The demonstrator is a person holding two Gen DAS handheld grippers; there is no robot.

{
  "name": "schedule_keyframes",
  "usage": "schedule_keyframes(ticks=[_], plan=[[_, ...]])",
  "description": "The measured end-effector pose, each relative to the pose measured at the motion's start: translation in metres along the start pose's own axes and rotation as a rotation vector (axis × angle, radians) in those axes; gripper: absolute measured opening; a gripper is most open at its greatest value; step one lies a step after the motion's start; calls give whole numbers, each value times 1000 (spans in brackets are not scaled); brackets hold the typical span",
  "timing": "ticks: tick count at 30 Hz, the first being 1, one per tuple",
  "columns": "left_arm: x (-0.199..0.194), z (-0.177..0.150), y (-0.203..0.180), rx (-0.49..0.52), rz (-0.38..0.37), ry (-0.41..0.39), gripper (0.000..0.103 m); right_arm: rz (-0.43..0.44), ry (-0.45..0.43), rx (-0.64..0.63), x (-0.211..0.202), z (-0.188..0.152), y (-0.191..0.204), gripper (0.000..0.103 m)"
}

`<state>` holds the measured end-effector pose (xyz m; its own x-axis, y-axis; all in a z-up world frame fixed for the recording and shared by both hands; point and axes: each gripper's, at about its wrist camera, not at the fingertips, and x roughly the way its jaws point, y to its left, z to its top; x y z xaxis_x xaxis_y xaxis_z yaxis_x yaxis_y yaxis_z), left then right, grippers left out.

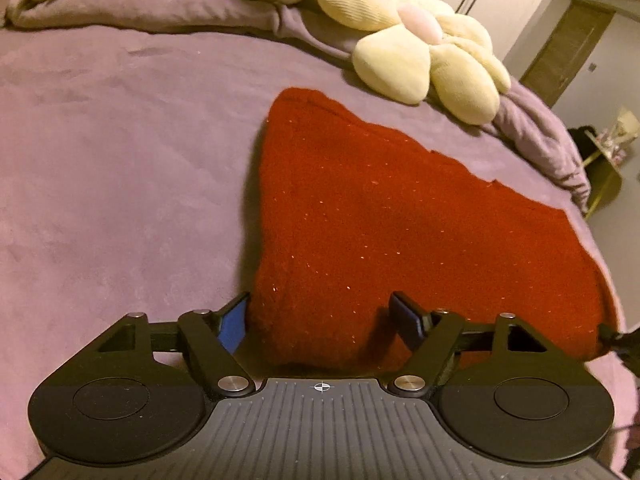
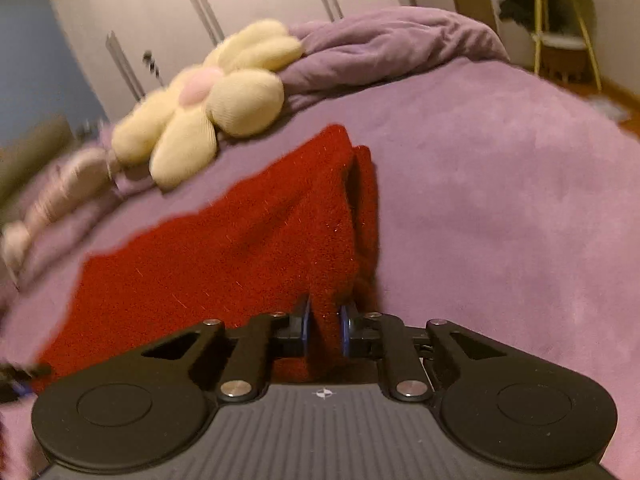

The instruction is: Fold small clothes

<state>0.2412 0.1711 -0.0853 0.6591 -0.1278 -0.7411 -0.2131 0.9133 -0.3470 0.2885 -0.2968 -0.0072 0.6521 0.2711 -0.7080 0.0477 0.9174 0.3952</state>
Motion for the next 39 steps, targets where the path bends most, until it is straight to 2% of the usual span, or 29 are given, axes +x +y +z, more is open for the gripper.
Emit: schedule_keyframes(ticks=[2,4,5,7,11,16,21,25,30,35,39], plan=[[2,-1,-2,11,16,8,75,-15,-1,44,2,2,-6,13],[4,-1,-4,19,35,21,75,-125,27,-42,9,-2,-3,13],[3,-1,-4,22,40,22,75,-151,33,-81,12,-5,-1,14],[4,-1,-5,27,48,24,75,-179,23,-127,12,-7,7,15],[3,0,-9,57,72,23,77,-223,5,-117,7,-2,14,22],[-1,0,-13,111,102,10,78,-287,-65,-182,-5,6,28,24],[-3,0,-15,110,98,8,79,-230,-84,-242,-6,10,54,24],[-1,1,-12,102,95,12,82,-157,-45,-287,7,3,80,24],[-3,-1,3,9,48,26,84,-83,0,-407,24,-21,121,24],[-7,-9,26,-112,-34,63,87,-9,14,-489,30,-48,153,24],[1,-15,46,-250,-163,123,85,27,25,-523,34,-64,166,24]])
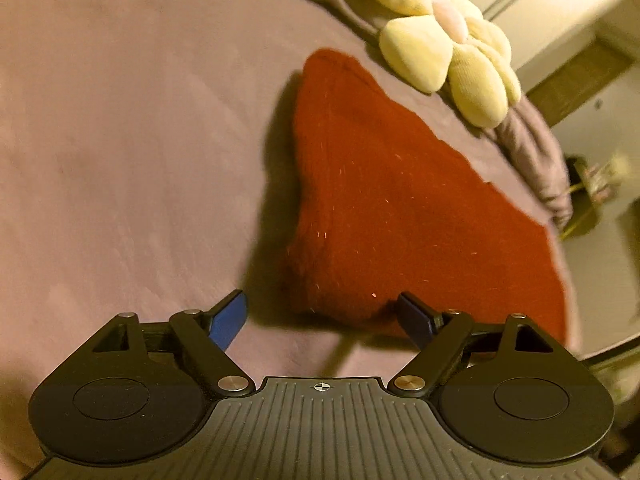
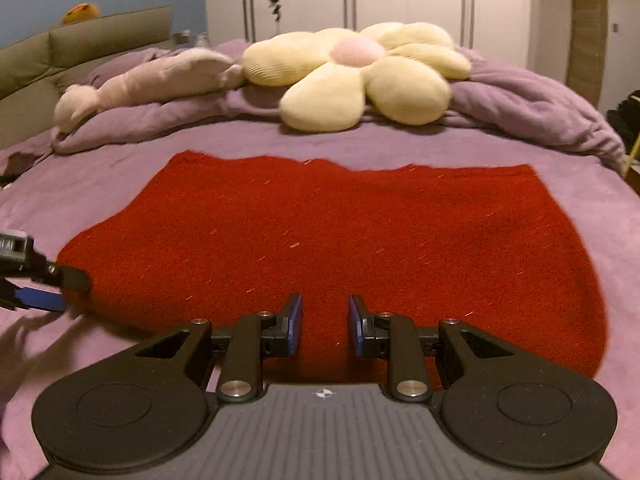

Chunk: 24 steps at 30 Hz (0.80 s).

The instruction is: Fold small clothes

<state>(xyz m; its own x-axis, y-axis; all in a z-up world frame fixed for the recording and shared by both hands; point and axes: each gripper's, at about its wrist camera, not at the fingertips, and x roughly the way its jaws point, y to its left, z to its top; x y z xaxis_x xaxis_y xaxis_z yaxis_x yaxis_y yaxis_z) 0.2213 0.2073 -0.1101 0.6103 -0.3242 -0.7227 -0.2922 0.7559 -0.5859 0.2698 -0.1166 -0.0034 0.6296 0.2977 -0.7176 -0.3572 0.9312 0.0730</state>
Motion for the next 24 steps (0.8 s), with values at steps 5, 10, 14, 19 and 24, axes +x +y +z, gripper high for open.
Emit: schedule_keyframes(ticks=[5,10,14,19,24], plan=[[13,10,17,-161,-150,34,78,-5,4,8,0,-3,9,23],[22,16,30,-272,-209,19,67,11,-32,-10,-5,-2,18,23],[27,19,37,-320,-213,8,49,-1,3,-35,6,-5,28,22],[25,21,35,-283,-214,-10,42,-5,-51,-43,0,-2,38,19],[21,22,31,-277,-225,-41,30,-23,49,-142,30,-11,46,19]])
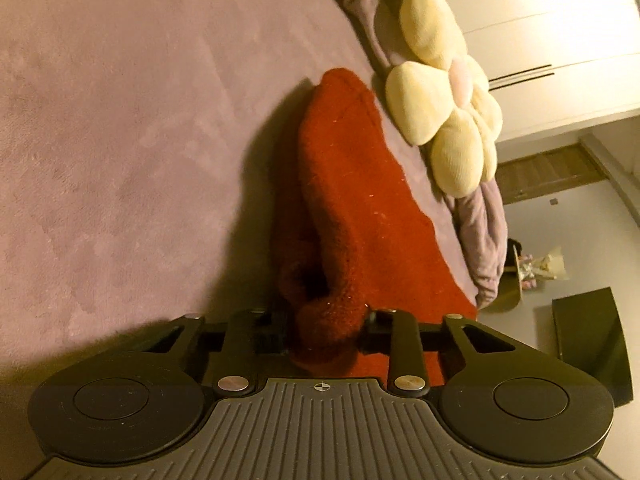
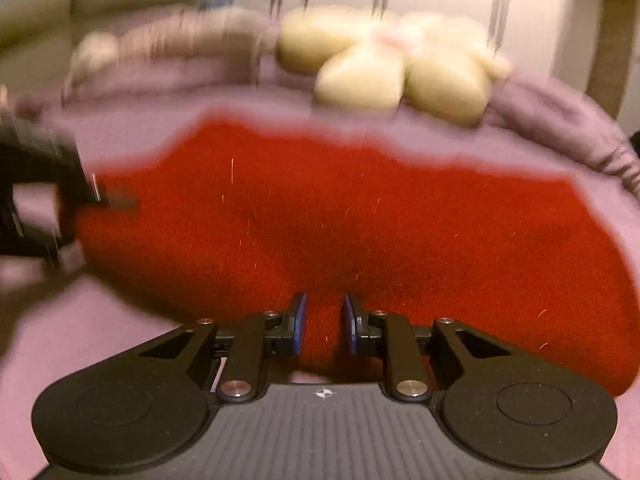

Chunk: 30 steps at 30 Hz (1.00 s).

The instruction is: Fold small clothes

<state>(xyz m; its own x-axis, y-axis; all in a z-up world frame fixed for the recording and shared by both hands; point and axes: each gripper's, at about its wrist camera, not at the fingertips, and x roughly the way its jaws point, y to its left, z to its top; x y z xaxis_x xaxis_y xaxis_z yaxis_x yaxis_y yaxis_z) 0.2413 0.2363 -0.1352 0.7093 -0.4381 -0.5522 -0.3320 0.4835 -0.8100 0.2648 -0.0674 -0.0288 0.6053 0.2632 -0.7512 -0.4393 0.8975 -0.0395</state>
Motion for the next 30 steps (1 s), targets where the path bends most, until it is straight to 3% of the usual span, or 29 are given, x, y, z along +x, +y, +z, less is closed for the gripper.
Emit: schedule_keyframes(ticks=[4,8,16,23,26,30], plan=[[-10,0,-22,98,15,-34,28,21,-26,29,-14,11,-12,20],[-19,-1,-59,239,36,-65,26,-151,-102,38,-39,-2,-39,20],[-9,-37,-164,591,31,-82,26,-362,-85,176,-62,-37,-116,20],[68,-112,-254,868,-12,28,26,-450,-89,279,-82,-63,-155,21],[115,-148,-263,930,20,115,26,-470,-84,293,-87,-72,-165,23],[166,-178,-245,908,111,208,31,-489,-69,328,-95,-87,-179,23]])
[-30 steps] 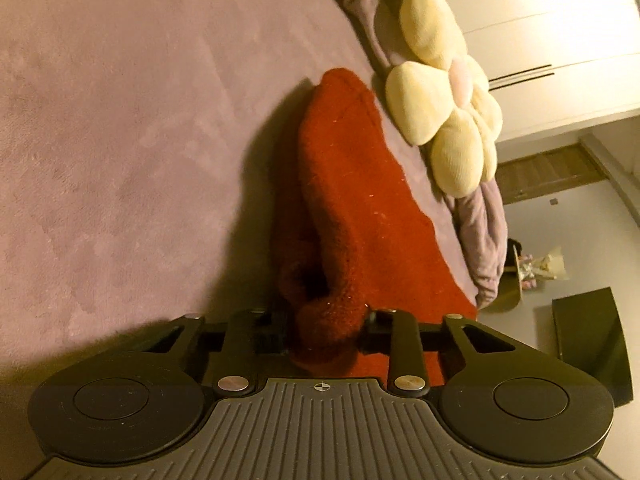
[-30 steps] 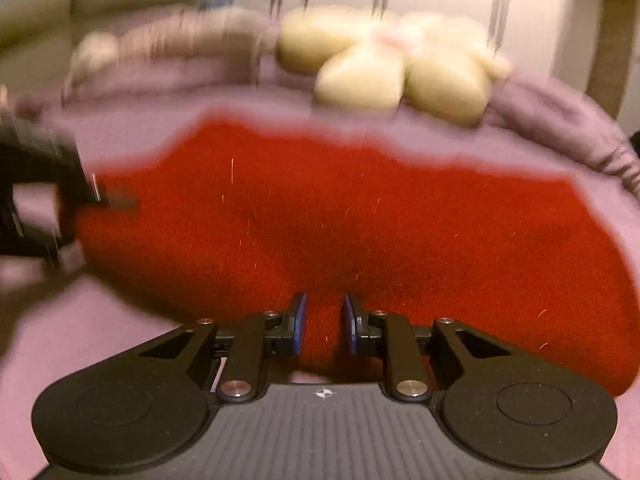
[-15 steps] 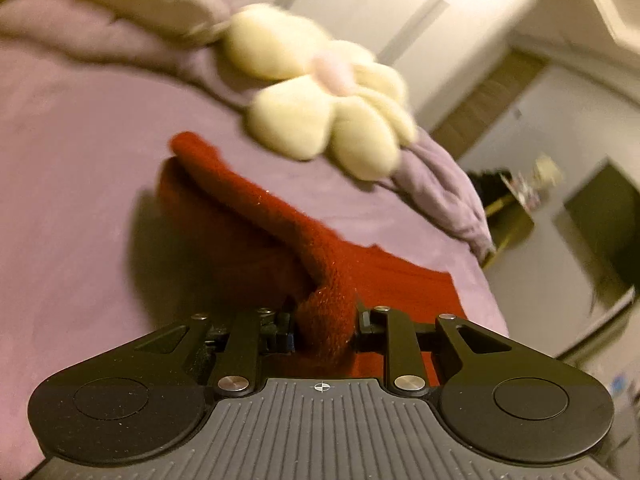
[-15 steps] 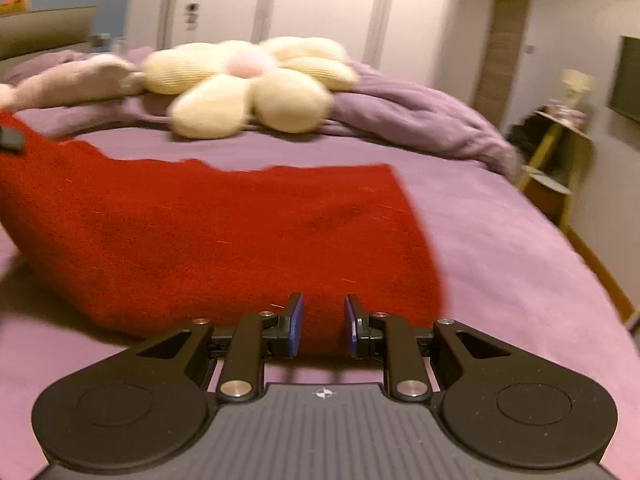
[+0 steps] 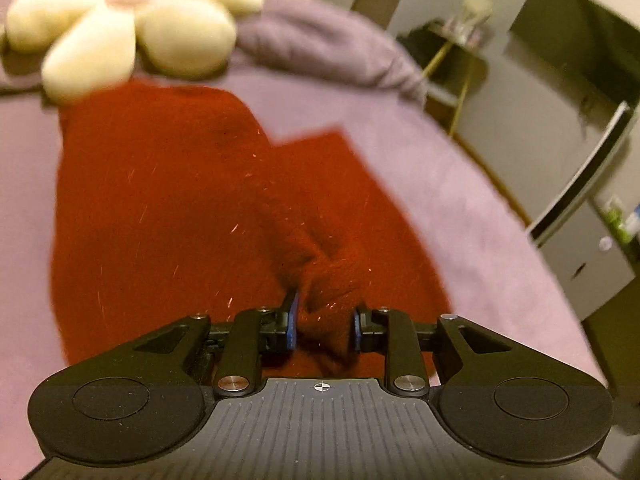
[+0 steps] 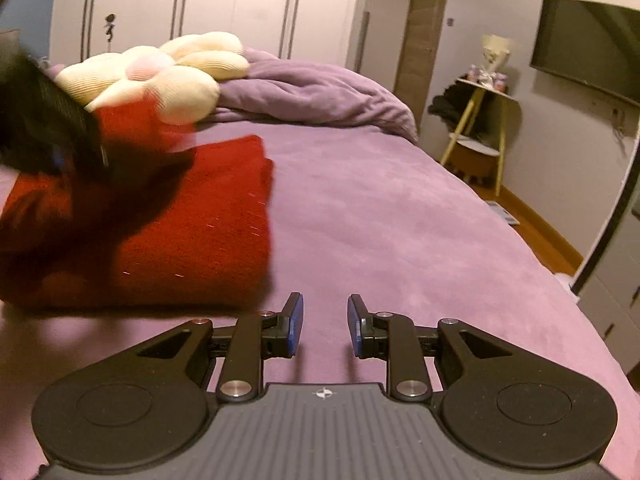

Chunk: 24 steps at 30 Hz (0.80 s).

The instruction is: Fold small clothes

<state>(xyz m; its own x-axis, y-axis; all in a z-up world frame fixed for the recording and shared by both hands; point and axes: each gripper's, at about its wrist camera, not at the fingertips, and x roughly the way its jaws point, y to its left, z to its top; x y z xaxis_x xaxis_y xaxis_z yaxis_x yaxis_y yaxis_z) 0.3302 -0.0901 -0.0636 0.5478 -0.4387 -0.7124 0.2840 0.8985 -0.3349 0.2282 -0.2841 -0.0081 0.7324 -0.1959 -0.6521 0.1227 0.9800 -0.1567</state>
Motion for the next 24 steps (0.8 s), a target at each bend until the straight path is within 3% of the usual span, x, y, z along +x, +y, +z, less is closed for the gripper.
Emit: schedule_keyframes(ticks=[2,3,5,8,10,14,18,20,22,24], plan=[[4,-11,-1,26,3,-23,34,-2,6,10,0,-3,-8,25],[0,-14,-2,35,-21,-33,45,-1,12,14,0,-4,-11,25],[-15,-11,5,15,-75,-32,58,6,18,31,2,-6,-18,27],[-44,-7,4,-7,-117,-71,63,8,19,53,1,-8,-20,28],[-68,-11,8,-7,-128,-119,72,17,16,67,0,-6,-19,28],[-93,-17,37,-78,-80,-182,75,89,-14,79,-9,2,-10,29],[-99,-24,75,-212,-5,-178,75,241,-40,103,-8,29,5,38],[-101,-30,92,-273,8,-168,75,355,-46,136,-5,45,10,60],[-102,-35,104,-306,29,-156,75,487,-49,153,2,61,18,75],[-103,-37,114,-318,45,-148,75,577,-19,137,16,75,31,77]])
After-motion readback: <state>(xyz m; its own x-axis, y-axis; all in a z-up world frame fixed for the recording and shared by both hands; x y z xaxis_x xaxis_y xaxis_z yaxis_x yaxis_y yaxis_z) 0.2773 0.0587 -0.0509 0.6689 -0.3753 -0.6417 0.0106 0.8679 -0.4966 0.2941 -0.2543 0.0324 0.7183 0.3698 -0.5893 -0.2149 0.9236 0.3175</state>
